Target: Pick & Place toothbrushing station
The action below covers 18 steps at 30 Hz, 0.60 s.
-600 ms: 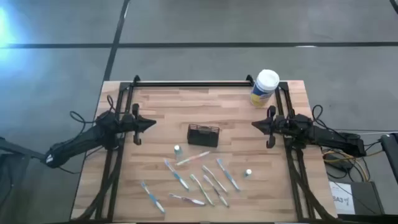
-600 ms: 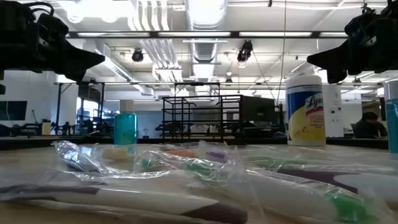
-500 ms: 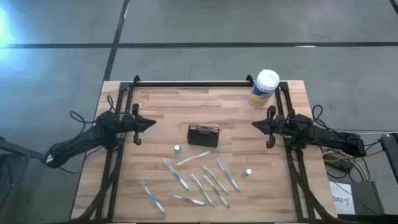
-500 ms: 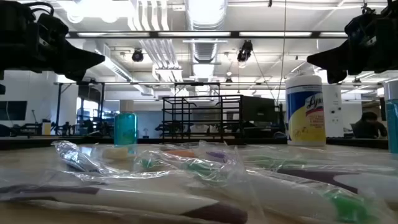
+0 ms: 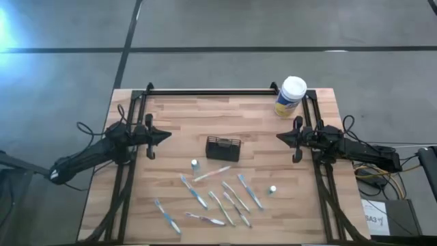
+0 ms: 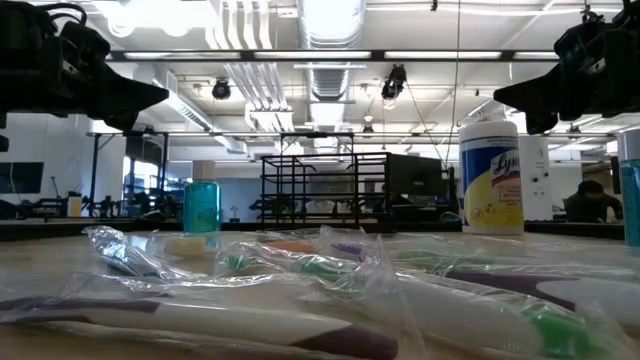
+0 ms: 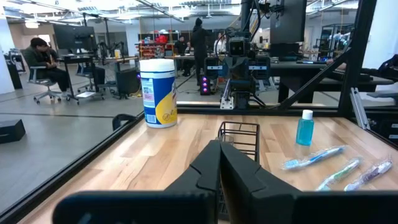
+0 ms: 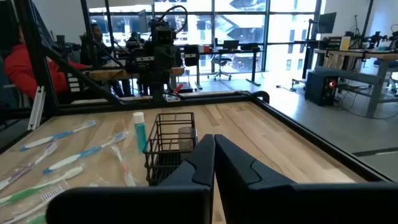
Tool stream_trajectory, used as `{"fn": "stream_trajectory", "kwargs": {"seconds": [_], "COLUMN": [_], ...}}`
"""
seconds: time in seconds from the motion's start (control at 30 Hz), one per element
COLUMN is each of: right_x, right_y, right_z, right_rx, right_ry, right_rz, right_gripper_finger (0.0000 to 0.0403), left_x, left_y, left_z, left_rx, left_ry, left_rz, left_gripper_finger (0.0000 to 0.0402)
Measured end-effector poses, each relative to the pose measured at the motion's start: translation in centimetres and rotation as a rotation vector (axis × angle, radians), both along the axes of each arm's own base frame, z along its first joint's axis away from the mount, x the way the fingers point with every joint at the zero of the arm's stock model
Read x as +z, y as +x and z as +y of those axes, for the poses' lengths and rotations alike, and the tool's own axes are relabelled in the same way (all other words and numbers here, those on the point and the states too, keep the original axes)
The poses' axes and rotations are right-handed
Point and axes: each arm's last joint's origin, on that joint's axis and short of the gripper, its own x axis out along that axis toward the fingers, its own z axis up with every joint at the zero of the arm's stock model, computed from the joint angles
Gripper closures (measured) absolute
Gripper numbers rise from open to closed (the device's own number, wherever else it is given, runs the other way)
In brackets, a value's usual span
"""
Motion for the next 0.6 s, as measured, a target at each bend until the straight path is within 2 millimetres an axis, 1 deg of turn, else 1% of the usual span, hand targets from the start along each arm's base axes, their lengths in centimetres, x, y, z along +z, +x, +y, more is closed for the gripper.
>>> {"fn": "stream_trajectory", "kwargs": {"seconds": [0.4,0.6], "right_x": [0.0,0.0], "right_y": [0.0,0.0], "right_z": [0.0,0.0], "right_rx": [0.001,0.001], "right_ry": [0.0,0.0], "right_rz": [0.0,0.0], "right_gripper_finger": [0.0394,0.0394], "left_x": [0.17,0.25], "left_y": [0.01,0.02], "left_z": [0.0,-0.01], "left_rx": [-0.002,-0.006], "left_ry": [0.012,-0.082], "left_rz": [-0.023,-0.047], "left_gripper_finger": [0.0386,0.0385]}}
